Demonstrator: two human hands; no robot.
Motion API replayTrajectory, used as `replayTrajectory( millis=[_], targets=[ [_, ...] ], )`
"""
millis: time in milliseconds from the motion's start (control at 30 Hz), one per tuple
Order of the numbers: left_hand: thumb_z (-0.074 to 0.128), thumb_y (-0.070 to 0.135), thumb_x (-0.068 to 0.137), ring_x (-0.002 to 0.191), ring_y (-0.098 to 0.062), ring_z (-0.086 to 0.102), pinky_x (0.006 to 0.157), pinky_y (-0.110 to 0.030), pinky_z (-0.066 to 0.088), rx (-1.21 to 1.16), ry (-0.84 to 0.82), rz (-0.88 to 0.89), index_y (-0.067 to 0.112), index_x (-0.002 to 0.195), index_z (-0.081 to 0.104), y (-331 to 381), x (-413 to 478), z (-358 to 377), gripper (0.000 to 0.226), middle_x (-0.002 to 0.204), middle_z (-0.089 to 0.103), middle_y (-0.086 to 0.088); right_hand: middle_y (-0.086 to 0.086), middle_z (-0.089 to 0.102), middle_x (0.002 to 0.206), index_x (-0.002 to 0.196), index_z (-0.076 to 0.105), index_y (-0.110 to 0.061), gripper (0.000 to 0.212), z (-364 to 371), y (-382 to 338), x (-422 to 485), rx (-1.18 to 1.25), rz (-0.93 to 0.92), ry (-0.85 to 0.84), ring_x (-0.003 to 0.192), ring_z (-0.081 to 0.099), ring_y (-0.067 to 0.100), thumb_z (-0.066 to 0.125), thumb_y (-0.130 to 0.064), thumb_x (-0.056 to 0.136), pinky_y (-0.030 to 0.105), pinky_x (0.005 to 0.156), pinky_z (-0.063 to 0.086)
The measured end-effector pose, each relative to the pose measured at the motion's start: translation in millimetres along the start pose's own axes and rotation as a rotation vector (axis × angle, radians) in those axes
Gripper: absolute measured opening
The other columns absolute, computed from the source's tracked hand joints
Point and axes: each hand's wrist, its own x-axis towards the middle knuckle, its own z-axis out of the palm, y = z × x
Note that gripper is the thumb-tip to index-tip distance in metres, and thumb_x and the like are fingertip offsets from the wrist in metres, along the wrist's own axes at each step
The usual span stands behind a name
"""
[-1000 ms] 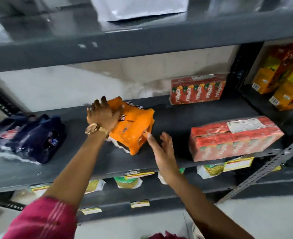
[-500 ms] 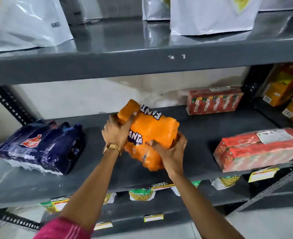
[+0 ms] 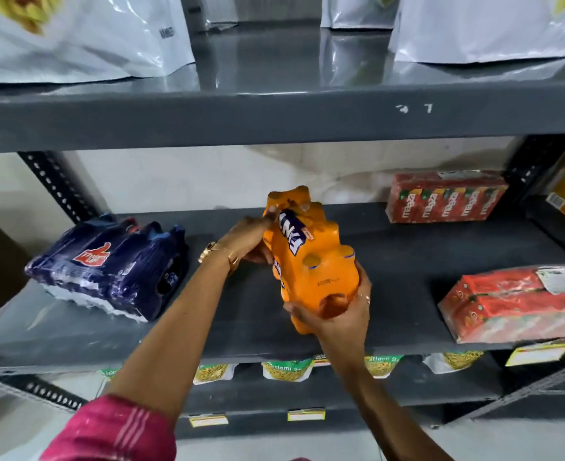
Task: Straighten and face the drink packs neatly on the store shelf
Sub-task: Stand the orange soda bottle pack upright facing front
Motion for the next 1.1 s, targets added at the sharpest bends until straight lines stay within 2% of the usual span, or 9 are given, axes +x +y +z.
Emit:
replayTrajectory(
  millis=[167, 300, 400, 467, 533, 667, 767, 867, 1100],
  targets=[
    [0.026, 0.074, 0.075, 0.103, -0.021, 0.067, 0.086, -0.033, 0.055, -0.381, -0.261, 0.064, 0.022, 0.122, 0.059, -22.1, -13.6, 11.1, 0.078, 0.109, 0.072, -0.004, 0.0, 0.068, 0.072, 0.082, 0.065, -0.009, 0.047, -12.5, -0.2, -13.4, 0.193, -0.093, 0.124, 0.071, 0.062, 0.01, 0.064, -0.056, 0.077, 0.018, 0.066, 0.047],
    [0.032, 0.083, 0.072, 0.105, -0.018, 0.065, 0.1, -0.045, 0.047, -0.479, 0.199, 0.157, 0.02, 0.112, 0.064, -62.8, -14.4, 23.6, 0.081, 0.11, 0.07, -0.005, 0.006, 0.057, 0.11, 0.111, 0.055, -0.014, 0.054, -31.1, 10.1, 39.4, 0.228, 0.051, 0.246, 0.102, 0.056, 0.012, 0.064, -0.057, 0.079, 0.016, 0.085, 0.045],
    [0.038, 0.067, 0.086, 0.086, 0.001, 0.059, 0.085, -0.03, 0.047, -0.49, 0.517, 0.273, 0.012, 0.102, 0.056, -86.8, -41.5, 48.5, 0.06, 0.092, 0.062, 0.005, 0.0, 0.056, 0.13, 0.127, 0.052, -0.021, 0.061, -48.2, 19.1, 83.4, 0.046, 0.18, 0.011, 0.12, 0.054, 0.007, 0.044, -0.066, 0.087, 0.031, 0.105, 0.043],
    [0.043, 0.063, 0.086, 0.089, 0.014, 0.056, 0.078, -0.012, 0.045, -0.447, 0.511, 0.34, 0.02, 0.116, 0.049, -95.5, -63.1, 68.9, 0.054, 0.101, 0.058, 0.014, -0.009, 0.064, 0.115, 0.118, 0.058, -0.028, 0.046, -51.5, 14.4, 94.9, 0.051, 0.199, -0.148, 0.102, 0.062, -0.008, 0.03, -0.057, 0.096, 0.014, 0.086, 0.051],
    [0.05, 0.072, 0.076, 0.109, 0.009, 0.055, 0.087, -0.014, 0.048, -0.341, 0.37, 0.34, 0.028, 0.13, 0.041, -107.5, -71.1, 82.7, 0.07, 0.123, 0.057, 0.011, -0.01, 0.066, 0.111, 0.114, 0.06, -0.032, 0.044, -49.6, 12.2, 96.6, 0.065, 0.186, -0.227, 0.095, 0.064, -0.01, 0.024, -0.052, 0.098, 0.008, 0.077, 0.05],
    [0.066, 0.07, 0.063, 0.118, -0.019, 0.054, 0.096, -0.04, 0.049, -0.044, 0.259, 0.27, 0.028, 0.135, 0.032, -124.8, -69.1, 82.5, 0.09, 0.132, 0.053, 0.002, -0.008, 0.063, 0.124, 0.116, 0.06, -0.034, 0.057, -60.2, 17.7, 74.3, -0.157, 0.155, -0.249, 0.119, 0.057, 0.012, 0.03, -0.072, 0.087, 0.04, 0.107, 0.041],
    [0.08, 0.059, 0.051, 0.105, -0.02, 0.059, 0.086, -0.041, 0.053, 0.037, 0.298, 0.265, 0.024, 0.123, 0.037, -130.7, -74.1, 75.9, 0.092, 0.119, 0.06, 0.0, -0.015, 0.064, 0.12, 0.118, 0.055, -0.04, 0.048, -84.6, 24.0, 50.1, -0.233, 0.144, -0.349, 0.115, 0.058, 0.005, 0.059, -0.065, 0.077, 0.036, 0.104, 0.043],
    [0.087, 0.05, 0.047, 0.098, -0.023, 0.063, 0.077, -0.042, 0.055, 0.137, 0.316, 0.239, 0.022, 0.118, 0.038, -137.8, -83.1, 74.2, 0.09, 0.112, 0.065, -0.001, -0.015, 0.06, 0.12, 0.128, 0.045, -0.032, 0.074, -108.3, 29.0, 27.7, -0.403, 0.103, -0.484, 0.114, 0.055, 0.004, 0.083, -0.043, 0.066, 0.027, 0.095, 0.042],
    [0.087, 0.03, 0.062, 0.074, -0.017, 0.066, 0.059, -0.018, 0.047, 0.161, 0.441, 0.281, 0.014, 0.111, 0.049, -144.2, -103.7, 88.3, 0.064, 0.092, 0.072, -0.002, -0.005, 0.062, 0.114, 0.128, 0.047, -0.013, 0.067, -119.7, 38.7, 3.9, -0.424, -0.003, -0.381, 0.108, 0.061, 0.016, 0.08, -0.024, 0.072, 0.033, 0.094, 0.049]
  ],
)
